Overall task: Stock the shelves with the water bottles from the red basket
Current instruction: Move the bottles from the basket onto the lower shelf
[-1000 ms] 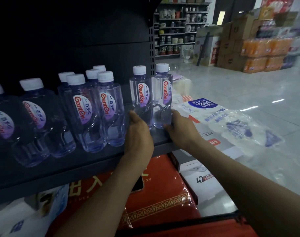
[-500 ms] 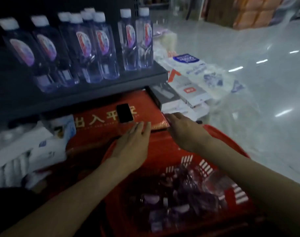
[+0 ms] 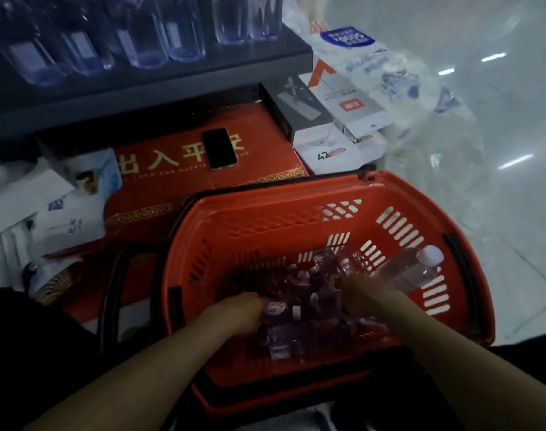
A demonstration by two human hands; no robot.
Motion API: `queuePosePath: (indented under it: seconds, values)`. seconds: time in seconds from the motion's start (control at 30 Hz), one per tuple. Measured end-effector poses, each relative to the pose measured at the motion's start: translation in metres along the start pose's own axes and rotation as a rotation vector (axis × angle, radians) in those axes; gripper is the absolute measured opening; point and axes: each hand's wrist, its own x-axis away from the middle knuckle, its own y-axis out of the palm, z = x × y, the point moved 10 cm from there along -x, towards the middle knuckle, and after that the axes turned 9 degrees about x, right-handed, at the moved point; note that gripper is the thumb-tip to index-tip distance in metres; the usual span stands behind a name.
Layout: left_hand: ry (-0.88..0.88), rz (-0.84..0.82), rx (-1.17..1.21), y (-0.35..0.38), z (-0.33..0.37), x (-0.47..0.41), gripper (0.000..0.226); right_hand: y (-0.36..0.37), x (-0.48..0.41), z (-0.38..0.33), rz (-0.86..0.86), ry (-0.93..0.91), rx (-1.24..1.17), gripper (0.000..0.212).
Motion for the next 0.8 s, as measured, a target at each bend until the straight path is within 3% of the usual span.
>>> queuePosePath:
  seconds: [0.07,0.17,0.27,0.33,0.43,0.57,0.67,0.73,0.8]
  values:
    - [0.005,-0.012,-0.038,-0.004,-0.003,-0.017,0.044,0.009,-0.005,0.015,0.002,0.061,-0.014,0.039]
    - [-0.036,-0.062,-0.062,0.001,-0.013,-0.041,0.059,0.030,-0.010,0.018,-0.138,0.025,0.016,0.050]
    - [-0.078,-0.125,-0.115,0.018,-0.021,-0.058,0.064,0.028,-0.022,0.023,-0.079,0.061,0.074,0.056]
    - [-0.107,-0.112,-0.186,0.023,-0.024,-0.062,0.063,0.030,-0.027,0.022,-0.062,0.056,0.033,0.050]
    - [-0.154,-0.099,-0.180,0.025,-0.029,-0.065,0.067,0.030,-0.028,0.019,-0.054,0.047,-0.068,0.057]
    - [-0.124,-0.090,-0.159,0.022,-0.024,-0.070,0.073,0.046,-0.033,0.022,-0.129,0.067,-0.174,0.053]
    - [-0.093,-0.090,-0.216,0.024,-0.016,-0.070,0.067,0.040,-0.023,0.022,-0.083,0.075,-0.081,0.060]
    - [-0.108,-0.087,-0.193,0.027,-0.015,-0.069,0.052,0.038,-0.024,0.025,-0.055,0.097,-0.062,0.052]
    - [-0.154,-0.109,-0.078,0.030,-0.018,-0.066,0.041,0.050,-0.030,0.028,-0.126,0.109,-0.190,0.040]
